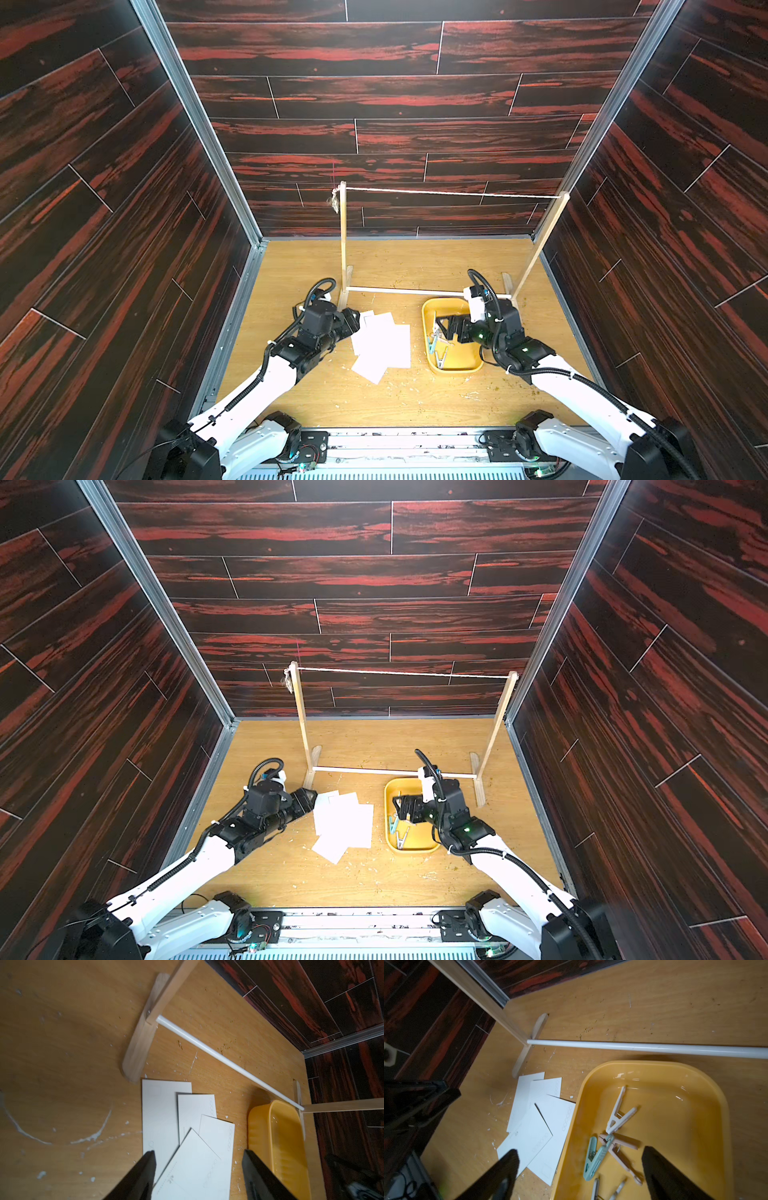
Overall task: Remove the postcards from the strings
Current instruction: Place the clamp in the storage box, then reset both arms
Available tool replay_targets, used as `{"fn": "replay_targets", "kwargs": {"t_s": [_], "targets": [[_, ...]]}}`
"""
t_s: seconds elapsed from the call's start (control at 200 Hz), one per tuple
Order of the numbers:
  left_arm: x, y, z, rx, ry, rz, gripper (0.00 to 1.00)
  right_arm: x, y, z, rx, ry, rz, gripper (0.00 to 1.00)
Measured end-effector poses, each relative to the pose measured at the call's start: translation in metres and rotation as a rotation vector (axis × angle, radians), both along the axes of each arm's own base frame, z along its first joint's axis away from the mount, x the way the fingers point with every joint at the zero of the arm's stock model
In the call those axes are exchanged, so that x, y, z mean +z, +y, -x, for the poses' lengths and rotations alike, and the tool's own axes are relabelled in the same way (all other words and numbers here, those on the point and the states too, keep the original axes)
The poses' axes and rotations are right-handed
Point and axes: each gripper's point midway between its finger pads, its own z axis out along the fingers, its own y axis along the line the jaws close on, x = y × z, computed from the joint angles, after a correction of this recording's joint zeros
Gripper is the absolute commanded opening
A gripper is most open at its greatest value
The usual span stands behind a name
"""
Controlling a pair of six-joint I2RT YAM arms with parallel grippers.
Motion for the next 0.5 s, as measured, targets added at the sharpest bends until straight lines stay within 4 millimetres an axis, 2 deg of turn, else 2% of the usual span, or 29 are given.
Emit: {"fn": "replay_targets", "kwargs": {"t_s": [0.235,0.261,0.366,0.471,0.501], "targets": [[0.026,0.04,-0.019,0.081,-0.057,-0.144,0.8,0.024,-0.026,-0.019,-0.112,-0.077,0.093,0.99],[0.03,0.043,-0.021,0.085,-0.069,-0.17,0.84,0.025,-0.03,-0.022,-0.132,-0.082,0.1,0.99],[0.05,0.058,-0.03,0.108,-0.129,-0.275,0.88,0.035,-0.061,-0.038,-0.247,-0.113,0.131,0.99],[0.054,0.075,-0.038,0.142,-0.147,-0.376,0.91,0.043,-0.097,-0.053,-0.393,-0.154,0.175,0.99],[0.053,0.081,-0.041,0.157,-0.147,-0.405,0.99,0.046,-0.107,-0.057,-0.436,-0.169,0.194,0.99]]}}
